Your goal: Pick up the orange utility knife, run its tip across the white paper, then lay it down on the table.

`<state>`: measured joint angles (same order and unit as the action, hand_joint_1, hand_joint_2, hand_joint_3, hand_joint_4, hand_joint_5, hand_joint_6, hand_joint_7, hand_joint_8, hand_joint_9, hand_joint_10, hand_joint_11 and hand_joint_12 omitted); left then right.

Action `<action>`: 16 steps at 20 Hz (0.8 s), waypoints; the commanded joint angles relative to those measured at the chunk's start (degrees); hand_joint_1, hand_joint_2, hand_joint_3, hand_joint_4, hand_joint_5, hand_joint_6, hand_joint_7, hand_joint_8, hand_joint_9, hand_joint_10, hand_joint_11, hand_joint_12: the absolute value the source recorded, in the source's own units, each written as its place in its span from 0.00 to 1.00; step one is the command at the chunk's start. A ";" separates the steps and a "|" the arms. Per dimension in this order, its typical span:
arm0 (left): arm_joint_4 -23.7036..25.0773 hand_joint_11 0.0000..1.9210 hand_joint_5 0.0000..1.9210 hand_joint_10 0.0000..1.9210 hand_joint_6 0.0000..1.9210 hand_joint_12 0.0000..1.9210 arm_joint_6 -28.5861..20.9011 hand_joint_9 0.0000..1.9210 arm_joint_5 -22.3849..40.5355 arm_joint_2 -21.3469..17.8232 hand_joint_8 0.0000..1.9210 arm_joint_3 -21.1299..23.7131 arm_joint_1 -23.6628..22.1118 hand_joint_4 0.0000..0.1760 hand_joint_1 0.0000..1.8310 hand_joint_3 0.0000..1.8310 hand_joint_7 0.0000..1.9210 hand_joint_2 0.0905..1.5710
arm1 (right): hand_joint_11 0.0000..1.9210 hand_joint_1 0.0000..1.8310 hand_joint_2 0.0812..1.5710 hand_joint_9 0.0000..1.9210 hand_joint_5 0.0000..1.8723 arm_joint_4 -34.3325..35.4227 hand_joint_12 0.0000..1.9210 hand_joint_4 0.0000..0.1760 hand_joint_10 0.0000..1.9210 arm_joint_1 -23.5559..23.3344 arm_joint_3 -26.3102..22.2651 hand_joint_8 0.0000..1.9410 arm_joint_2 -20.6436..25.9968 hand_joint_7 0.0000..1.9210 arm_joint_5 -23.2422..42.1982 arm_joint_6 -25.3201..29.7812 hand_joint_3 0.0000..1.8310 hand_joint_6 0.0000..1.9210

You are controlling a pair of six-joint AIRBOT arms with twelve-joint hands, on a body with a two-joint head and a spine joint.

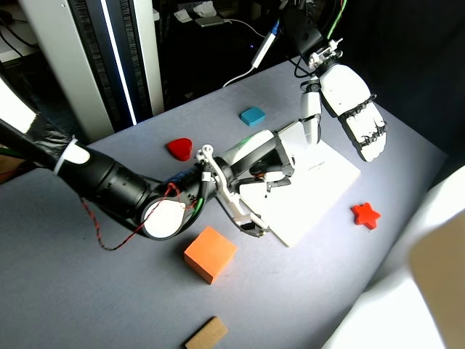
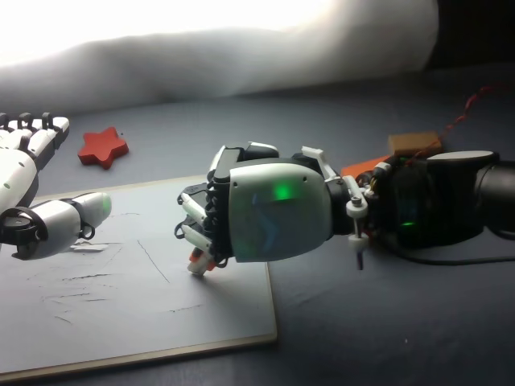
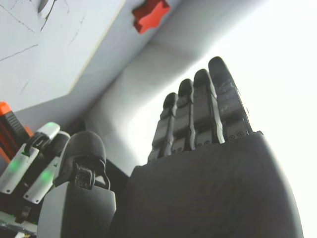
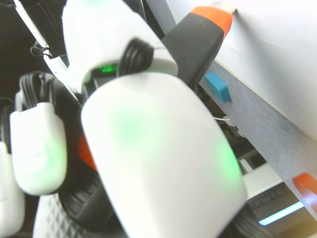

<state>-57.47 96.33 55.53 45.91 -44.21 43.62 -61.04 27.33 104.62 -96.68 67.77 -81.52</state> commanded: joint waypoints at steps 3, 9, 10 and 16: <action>2.67 0.00 0.01 0.00 0.00 0.24 0.19 0.04 5.56 -0.26 0.00 0.25 -0.56 0.02 0.00 0.00 0.04 0.81 | 0.94 0.81 0.85 0.91 0.79 4.20 1.00 1.00 1.00 -0.55 -0.41 1.00 0.70 0.86 4.69 0.23 0.00 1.00; 2.69 0.00 0.02 0.00 0.00 0.24 0.44 0.05 5.56 -0.26 0.00 0.25 -0.56 0.00 0.00 0.00 0.05 0.81 | 0.95 0.80 0.85 0.92 0.79 11.04 1.00 1.00 1.00 -3.75 -7.70 1.00 4.03 0.87 2.59 0.29 0.00 1.00; 2.70 0.00 0.02 0.00 0.00 0.25 0.46 0.05 5.56 -0.26 0.00 0.28 -0.56 0.00 0.00 0.00 0.05 0.81 | 0.95 0.81 0.85 0.91 0.79 12.22 1.00 1.00 1.00 -3.95 -9.28 1.00 4.84 0.86 1.10 0.57 0.00 1.00; 2.97 0.00 0.02 0.00 0.00 0.26 1.49 0.05 5.55 -0.02 0.00 1.43 -0.99 0.00 0.00 0.00 0.05 0.81 | 0.95 0.81 0.85 0.91 0.79 37.62 1.00 1.00 1.00 -1.45 -31.72 1.00 15.95 0.86 -17.94 -1.18 0.00 1.00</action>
<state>-57.32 97.67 55.40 46.22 -42.72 43.18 -21.69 26.70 71.35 -79.90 44.66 -82.63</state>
